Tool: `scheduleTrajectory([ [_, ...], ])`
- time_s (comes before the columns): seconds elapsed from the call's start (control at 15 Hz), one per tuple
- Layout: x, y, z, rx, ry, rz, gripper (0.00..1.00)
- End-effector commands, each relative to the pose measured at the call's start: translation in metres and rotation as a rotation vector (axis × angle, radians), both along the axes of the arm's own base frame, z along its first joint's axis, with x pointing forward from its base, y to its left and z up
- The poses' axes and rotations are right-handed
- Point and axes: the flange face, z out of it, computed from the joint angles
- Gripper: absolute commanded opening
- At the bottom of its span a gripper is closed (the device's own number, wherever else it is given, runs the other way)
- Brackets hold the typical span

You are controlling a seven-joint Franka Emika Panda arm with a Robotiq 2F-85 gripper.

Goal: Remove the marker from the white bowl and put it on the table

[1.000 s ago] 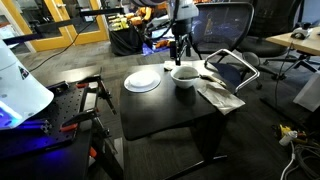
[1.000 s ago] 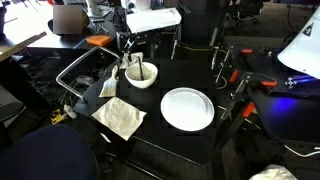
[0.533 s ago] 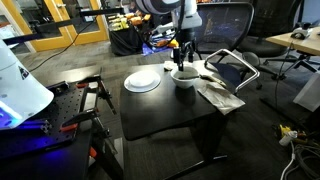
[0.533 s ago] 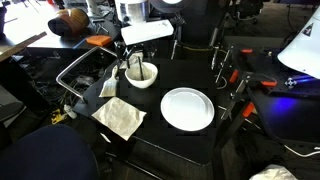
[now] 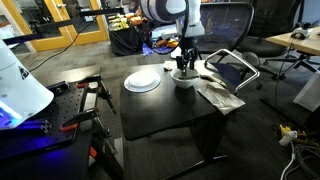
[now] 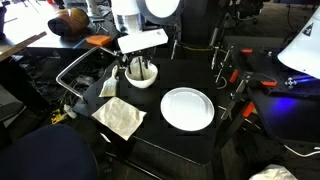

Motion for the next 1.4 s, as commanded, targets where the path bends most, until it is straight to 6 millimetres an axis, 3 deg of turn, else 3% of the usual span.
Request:
scheduleTrajectory([
  [0.0,0.01,-0.004,-0.008,-0.003,0.028,-0.024,0.77],
  [0.2,0.012,-0.008,-0.017,-0.006,0.04,-0.038,0.75],
  [0.27,0.012,-0.009,-0.02,-0.006,0.044,-0.041,0.69],
  [0.33,0.013,-0.01,-0.022,-0.006,0.048,-0.043,0.5],
  [0.4,0.013,-0.01,-0.024,-0.006,0.051,-0.046,0.46],
  [0.73,0.012,-0.01,-0.02,-0.008,0.048,-0.052,0.06],
  [0.8,0.01,-0.01,-0.016,-0.006,0.044,-0.052,0.02],
  [1.07,0.003,-0.011,0.006,-0.006,0.023,-0.055,0.03],
  [1.33,-0.008,-0.017,0.041,0.003,-0.012,-0.069,0.03],
])
